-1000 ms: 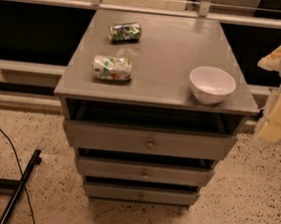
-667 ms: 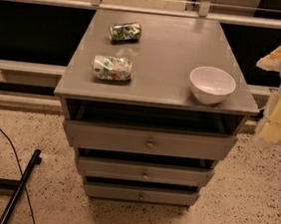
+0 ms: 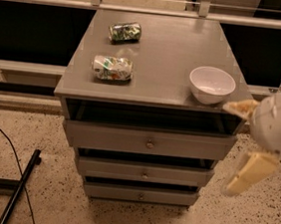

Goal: Open bottom drawer

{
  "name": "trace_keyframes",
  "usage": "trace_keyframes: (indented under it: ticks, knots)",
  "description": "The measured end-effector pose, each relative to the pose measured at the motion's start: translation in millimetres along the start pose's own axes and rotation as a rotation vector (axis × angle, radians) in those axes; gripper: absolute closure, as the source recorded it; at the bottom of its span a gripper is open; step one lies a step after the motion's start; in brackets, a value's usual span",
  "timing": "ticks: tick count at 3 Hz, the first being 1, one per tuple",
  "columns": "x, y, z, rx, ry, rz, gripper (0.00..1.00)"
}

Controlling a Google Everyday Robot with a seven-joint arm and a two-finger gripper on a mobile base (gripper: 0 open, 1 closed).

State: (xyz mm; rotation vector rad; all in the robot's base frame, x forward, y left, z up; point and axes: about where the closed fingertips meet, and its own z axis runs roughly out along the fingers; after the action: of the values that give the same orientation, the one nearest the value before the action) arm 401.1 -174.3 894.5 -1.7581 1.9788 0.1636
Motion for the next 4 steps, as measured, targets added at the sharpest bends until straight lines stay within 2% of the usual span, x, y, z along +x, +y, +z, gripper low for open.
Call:
trace_keyframes:
  ticks: [1,2,3,4]
  knots:
    - [20,32,50,0.017,-0.118,0.013,0.0]
    - [29,33,60,0.056,-0.118,-0.001,0.0]
    - [22,36,93,0.055,-0.183,-0.002,0.0]
    - [19,55,160,0.066,-0.277,-0.02,0.0]
